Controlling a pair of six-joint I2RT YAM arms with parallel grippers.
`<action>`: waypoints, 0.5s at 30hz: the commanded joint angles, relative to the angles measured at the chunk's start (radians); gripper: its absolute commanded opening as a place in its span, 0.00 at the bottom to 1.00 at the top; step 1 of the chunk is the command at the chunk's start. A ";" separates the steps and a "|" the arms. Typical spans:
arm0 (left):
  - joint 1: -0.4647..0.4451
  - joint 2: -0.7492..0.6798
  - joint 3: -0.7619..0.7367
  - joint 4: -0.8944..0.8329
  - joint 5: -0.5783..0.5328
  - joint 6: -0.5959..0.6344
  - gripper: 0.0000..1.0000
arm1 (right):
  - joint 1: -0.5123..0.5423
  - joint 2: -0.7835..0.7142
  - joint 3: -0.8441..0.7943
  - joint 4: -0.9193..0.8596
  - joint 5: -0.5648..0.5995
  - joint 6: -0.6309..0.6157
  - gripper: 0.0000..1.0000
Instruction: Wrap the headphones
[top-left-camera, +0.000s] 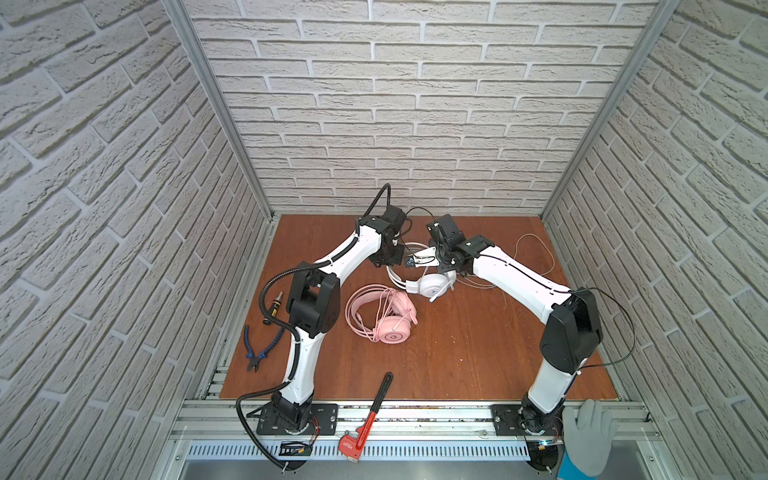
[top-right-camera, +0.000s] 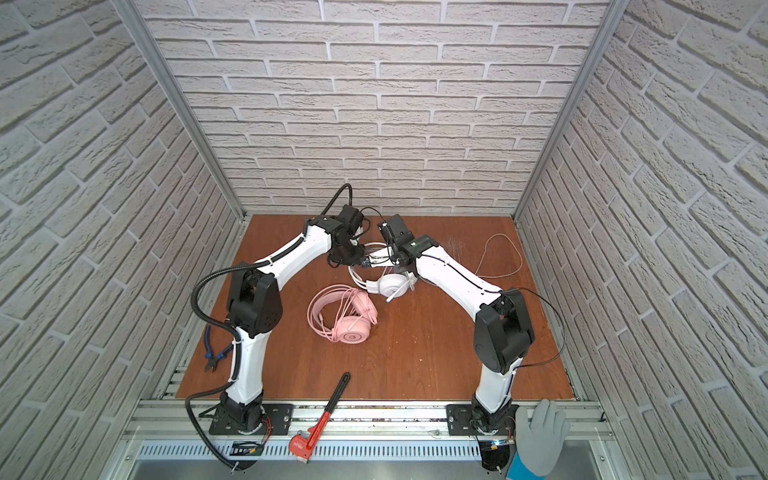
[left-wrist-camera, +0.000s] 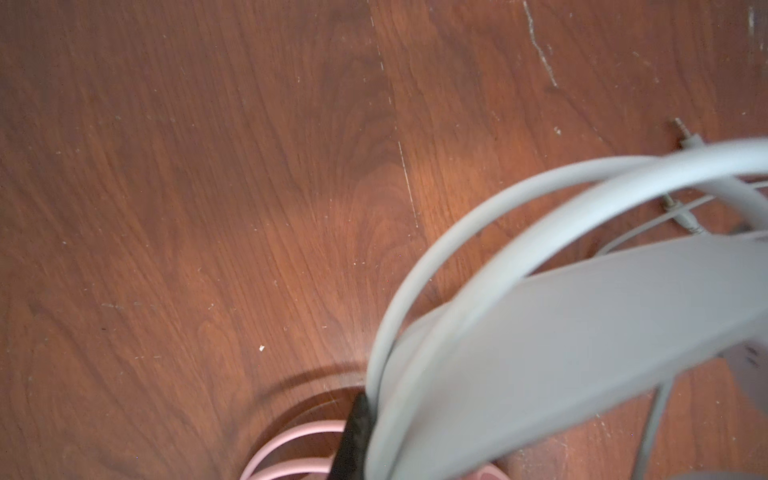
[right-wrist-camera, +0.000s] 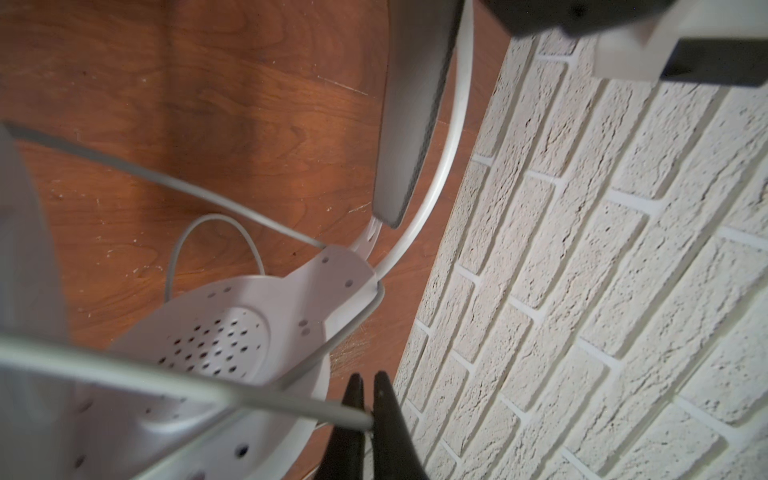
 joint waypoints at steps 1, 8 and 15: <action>-0.014 -0.023 0.023 -0.016 0.039 0.051 0.00 | -0.036 0.027 0.074 0.015 -0.039 0.069 0.13; -0.014 -0.045 0.006 -0.005 0.047 0.068 0.00 | -0.092 0.092 0.167 -0.105 -0.125 0.211 0.25; -0.012 -0.065 -0.010 0.012 0.070 0.068 0.00 | -0.143 0.090 0.169 -0.144 -0.243 0.353 0.38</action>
